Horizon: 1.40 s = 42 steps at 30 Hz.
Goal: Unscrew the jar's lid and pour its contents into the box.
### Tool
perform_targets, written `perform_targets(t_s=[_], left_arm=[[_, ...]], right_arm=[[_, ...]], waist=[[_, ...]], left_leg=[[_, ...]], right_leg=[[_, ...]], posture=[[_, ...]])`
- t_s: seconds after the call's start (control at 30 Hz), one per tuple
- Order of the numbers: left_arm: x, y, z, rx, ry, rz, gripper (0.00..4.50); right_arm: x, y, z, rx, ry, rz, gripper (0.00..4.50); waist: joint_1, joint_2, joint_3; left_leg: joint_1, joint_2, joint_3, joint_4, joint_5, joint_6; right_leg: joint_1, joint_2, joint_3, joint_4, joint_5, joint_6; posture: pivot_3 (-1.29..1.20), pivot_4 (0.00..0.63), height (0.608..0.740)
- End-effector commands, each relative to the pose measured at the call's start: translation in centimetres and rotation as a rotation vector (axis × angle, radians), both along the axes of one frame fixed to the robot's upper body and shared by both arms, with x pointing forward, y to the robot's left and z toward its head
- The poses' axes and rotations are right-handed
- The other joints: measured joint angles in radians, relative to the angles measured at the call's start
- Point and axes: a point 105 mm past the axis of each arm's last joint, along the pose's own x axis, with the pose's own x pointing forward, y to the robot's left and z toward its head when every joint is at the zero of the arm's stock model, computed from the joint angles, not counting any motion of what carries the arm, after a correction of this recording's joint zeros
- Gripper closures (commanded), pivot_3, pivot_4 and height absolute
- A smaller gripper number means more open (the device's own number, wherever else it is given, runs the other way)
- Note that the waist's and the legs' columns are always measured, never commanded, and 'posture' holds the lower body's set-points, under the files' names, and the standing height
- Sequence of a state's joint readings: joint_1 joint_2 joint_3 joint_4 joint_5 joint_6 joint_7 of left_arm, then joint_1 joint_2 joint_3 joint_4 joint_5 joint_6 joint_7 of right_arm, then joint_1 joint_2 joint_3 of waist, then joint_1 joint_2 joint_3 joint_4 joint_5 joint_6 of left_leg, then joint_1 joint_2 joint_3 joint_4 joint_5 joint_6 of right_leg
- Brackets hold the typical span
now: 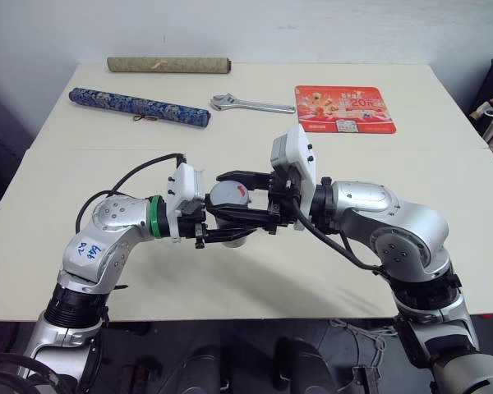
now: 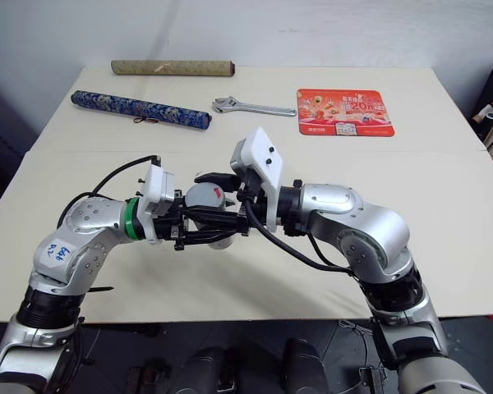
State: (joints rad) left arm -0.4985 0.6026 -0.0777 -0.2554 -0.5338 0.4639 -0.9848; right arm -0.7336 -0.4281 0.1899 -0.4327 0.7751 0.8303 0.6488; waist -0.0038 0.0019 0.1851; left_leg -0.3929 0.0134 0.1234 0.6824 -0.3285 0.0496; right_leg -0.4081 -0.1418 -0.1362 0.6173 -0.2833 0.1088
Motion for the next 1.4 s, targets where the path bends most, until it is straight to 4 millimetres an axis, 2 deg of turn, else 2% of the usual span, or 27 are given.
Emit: perform_targets(t_s=[0.03,0.13,0.27,0.4,0.5,0.6,0.7,0.8,0.9,1.03,1.4], left_arm=[[-0.8,-0.3,1.5,-0.032,-0.082,-0.076,2.12],[-1.7,-0.6,2.5,-0.055,-0.108,-0.181,2.12],[-2.6,-0.7,3.0,-0.055,-0.132,-0.301,2.12],[-2.5,-0.6,3.1,-0.052,-0.135,-0.324,2.12],[-2.3,-0.6,3.1,-0.067,-0.134,-0.306,2.12],[-1.9,-0.4,3.2,-0.095,-0.123,-0.257,2.12],[-0.7,0.3,3.6,-0.173,-0.086,-0.146,2.12],[0.0,0.8,3.1,-0.171,-0.07,-0.071,2.12],[0.8,0.8,2.8,-0.154,-0.071,-0.02,2.12],[1.5,0.1,2.6,-0.122,-0.079,0.011,2.12],[0.8,-1.0,2.0,-0.099,-0.073,-0.058,2.12]], right_arm=[[-1.2,-0.2,1.2,0.02,-0.077,0.098,1.94],[-2.5,-1.0,1.2,-0.032,-0.123,0.287,1.94],[-2.4,-1.7,2.0,-0.081,-0.162,0.417,1.94],[-2.2,-2.1,2.1,-0.114,-0.176,0.455,1.94],[-1.7,-2.2,2.3,-0.092,-0.195,0.403,1.94],[-1.3,-2.7,2.7,-0.061,-0.189,0.339,0.97],[-0.8,-3.7,3.9,0.028,-0.198,0.247,0.02],[0.0,-4.4,4.5,0.099,-0.21,0.126,0.02],[0.2,-4.4,4.0,0.114,-0.199,0.058,0.02],[0.0,-2.9,3.3,0.119,-0.179,0.043,0.02],[0.7,-0.5,2.6,0.086,-0.176,0.016,0.02]], waist=[[0.0,0.0,0.0],[0.002,0.0,0.0],[0.0,-0.001,0.0],[-0.002,-0.001,0.0],[0.0,-0.001,0.0],[0.001,-0.001,0.0],[0.002,-0.001,0.0],[0.002,-0.001,0.0],[0.001,-0.001,0.0],[0.001,-0.001,0.0],[0.0,-0.001,0.0]], left_leg=[[0.0,0.0,0.0,0.0,0.0,0.0],[0.0,0.0,0.0,0.0,0.0,0.0],[0.0,0.0,0.001,0.0,0.0,0.001],[0.001,0.001,0.001,0.0,0.001,0.0],[0.0,0.001,0.001,0.001,0.001,0.0],[0.0,0.001,0.001,0.001,0.001,0.0],[0.0,0.0,0.0,0.001,0.001,0.0],[0.0,0.0,0.0,0.001,0.001,0.0],[0.0,0.0,0.0,0.001,0.001,0.0],[0.0,0.001,0.0,0.001,0.001,0.0],[0.0,0.001,0.001,0.001,0.001,-0.001]], right_leg=[[0.0,0.0,0.0,0.0,0.0,0.0],[0.0,0.0,0.0,0.0,0.0,0.0],[0.0,0.001,0.001,0.0,0.0,0.0],[0.0,0.002,0.001,0.0,0.0,0.0],[0.0,0.002,0.0,0.0,0.0,0.0],[0.0,0.001,0.0,0.0,0.0,0.0],[0.0,0.0,0.0,0.001,0.0,0.0],[0.0,0.0,0.0,0.001,0.0,0.0],[0.0,0.0,0.0,0.001,0.0,0.0],[0.0,0.001,0.001,0.001,0.0,0.0],[0.0,0.001,0.001,0.002,0.0,0.0]], posture=[[0.0,0.15,0.74],[0.0,0.15,0.74],[0.0,0.15,0.74],[0.0,0.15,0.74],[0.0,0.15,0.74],[0.0,0.15,0.74],[0.0,0.15,0.74],[0.0,0.15,0.74],[0.0,0.15,0.74],[0.0,0.15,0.74],[0.0,0.15,0.74]])
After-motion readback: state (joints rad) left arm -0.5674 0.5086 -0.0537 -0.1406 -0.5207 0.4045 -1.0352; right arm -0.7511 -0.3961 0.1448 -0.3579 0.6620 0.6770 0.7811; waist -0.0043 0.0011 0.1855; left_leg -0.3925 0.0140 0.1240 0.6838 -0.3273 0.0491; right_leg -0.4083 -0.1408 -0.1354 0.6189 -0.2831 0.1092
